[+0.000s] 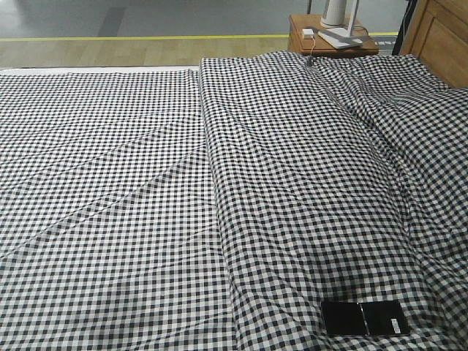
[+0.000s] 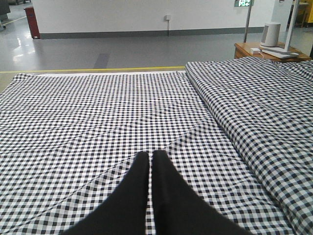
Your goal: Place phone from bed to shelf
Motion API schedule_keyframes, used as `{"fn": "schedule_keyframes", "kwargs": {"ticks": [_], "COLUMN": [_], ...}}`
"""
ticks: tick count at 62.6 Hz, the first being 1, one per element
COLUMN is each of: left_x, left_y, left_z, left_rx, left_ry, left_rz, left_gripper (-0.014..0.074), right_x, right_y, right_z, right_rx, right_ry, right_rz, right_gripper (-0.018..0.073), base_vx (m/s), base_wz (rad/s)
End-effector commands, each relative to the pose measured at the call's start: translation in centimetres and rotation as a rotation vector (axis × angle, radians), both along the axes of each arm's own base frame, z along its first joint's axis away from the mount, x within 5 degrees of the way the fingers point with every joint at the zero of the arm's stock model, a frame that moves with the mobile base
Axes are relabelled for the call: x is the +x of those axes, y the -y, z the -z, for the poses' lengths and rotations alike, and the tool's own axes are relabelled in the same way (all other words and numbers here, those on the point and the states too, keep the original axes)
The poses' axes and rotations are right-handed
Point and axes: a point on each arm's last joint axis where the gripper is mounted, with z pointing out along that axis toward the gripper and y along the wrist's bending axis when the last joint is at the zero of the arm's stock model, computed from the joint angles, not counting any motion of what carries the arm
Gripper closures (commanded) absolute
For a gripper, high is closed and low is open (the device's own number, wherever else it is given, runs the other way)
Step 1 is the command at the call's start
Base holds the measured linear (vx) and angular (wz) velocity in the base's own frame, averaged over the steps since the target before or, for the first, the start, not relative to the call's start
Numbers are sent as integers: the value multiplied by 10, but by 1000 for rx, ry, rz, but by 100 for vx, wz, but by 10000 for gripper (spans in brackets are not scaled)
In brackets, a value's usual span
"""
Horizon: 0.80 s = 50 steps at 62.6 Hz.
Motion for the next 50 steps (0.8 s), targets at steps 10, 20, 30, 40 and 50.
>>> {"fn": "schedule_keyframes", "kwargs": {"ticks": [10,20,30,40,50], "left_x": [0,0,0,0,0], "left_y": [-1,-1,-1,-1,-1], "left_z": [-6,-6,-6,-6,-6], "left_rx": [-6,-6,-6,-6,-6], "left_ry": [77,77,77,77,77], "left_rz": [-11,-11,-11,-11,-11], "left_gripper": [596,596,596,596,596], "right_x": [0,0,0,0,0], "right_y": [0,0,0,0,0], "right_z": [-5,-5,-5,-5,-5], "right_rx": [-19,-19,-19,-19,-19], "right_ry": [74,74,74,74,74], "right_rz": [6,6,6,6,6], "right_gripper": [564,564,564,564,564], "base_vx": [0,0,0,0,0], "base_wz": [0,0,0,0,0]}}
